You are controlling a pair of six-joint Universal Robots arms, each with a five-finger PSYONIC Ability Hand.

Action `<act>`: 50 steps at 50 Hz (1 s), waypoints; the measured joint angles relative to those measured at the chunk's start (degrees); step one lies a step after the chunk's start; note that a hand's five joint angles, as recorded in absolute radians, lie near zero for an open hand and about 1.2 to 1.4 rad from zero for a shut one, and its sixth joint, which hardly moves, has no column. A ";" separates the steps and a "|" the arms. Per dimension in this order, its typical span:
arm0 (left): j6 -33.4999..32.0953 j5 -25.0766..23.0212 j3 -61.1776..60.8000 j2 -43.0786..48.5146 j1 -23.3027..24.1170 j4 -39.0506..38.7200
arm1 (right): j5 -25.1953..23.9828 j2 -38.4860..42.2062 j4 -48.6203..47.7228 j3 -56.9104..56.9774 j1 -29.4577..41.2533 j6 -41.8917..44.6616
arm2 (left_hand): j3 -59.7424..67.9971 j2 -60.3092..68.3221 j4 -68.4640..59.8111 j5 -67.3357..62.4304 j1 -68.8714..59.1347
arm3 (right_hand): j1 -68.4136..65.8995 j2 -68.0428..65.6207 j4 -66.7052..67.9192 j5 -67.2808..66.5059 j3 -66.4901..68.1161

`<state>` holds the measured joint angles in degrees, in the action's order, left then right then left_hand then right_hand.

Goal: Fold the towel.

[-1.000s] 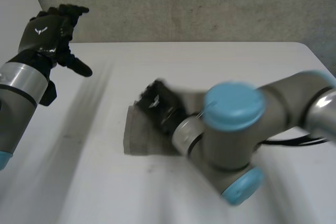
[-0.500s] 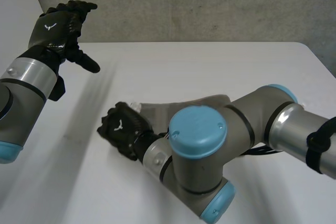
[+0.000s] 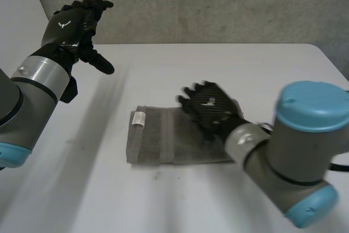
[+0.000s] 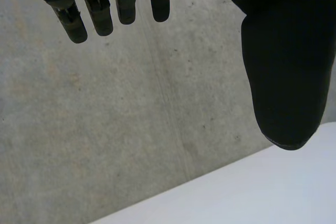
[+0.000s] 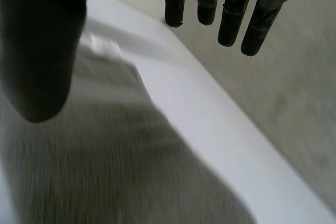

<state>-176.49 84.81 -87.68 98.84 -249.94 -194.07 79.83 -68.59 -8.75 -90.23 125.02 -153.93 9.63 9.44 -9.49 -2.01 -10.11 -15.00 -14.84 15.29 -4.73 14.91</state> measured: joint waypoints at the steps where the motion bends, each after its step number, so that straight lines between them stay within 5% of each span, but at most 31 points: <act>1: 0.01 0.26 0.49 0.20 0.27 1.37 | 0.02 -0.78 -0.05 -2.21 -1.94 -0.69 | 0.00 0.00 0.00 0.00 0.00 | -0.92 -0.82 0.70 -1.55 1.01; 11: 0.01 3.48 6.04 5.49 3.51 16.84 | 0.30 -0.17 -2.74 -12.80 -11.37 1.37 | 0.00 -0.01 0.00 0.00 0.00 | -16.77 -17.10 16.49 -17.68 17.20; 19: 0.08 5.97 10.49 6.52 5.70 24.04 | 4.65 3.10 -7.06 -11.41 -12.18 4.60 | 0.00 -0.01 0.00 0.00 0.00 | -59.87 -60.50 59.90 -60.51 60.26; 33: 0.14 7.74 14.86 3.68 6.10 25.77 | 10.22 1.54 -8.25 -8.12 -11.29 15.47 | 0.00 -0.01 0.00 0.00 0.00 | -60.32 -61.48 61.44 -61.90 61.77; 42: 0.65 7.81 16.00 3.68 6.02 26.02 | 5.94 2.69 -11.75 -0.32 0.59 28.77 | 0.00 -0.02 0.00 0.00 0.00 | -60.40 -61.48 61.44 -62.54 61.77; 50: 1.77 7.83 15.75 3.51 5.29 25.96 | -5.90 12.28 -9.40 4.65 15.10 38.79 | 0.00 -0.02 0.00 0.00 0.00 | -60.40 -61.48 61.44 -62.54 61.77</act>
<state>-174.72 92.63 -71.93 102.34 -244.66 -168.11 73.92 -56.31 -18.15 -85.59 140.11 -115.14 9.63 9.42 -9.49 -2.01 -10.11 -75.40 -76.32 76.73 -67.28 76.68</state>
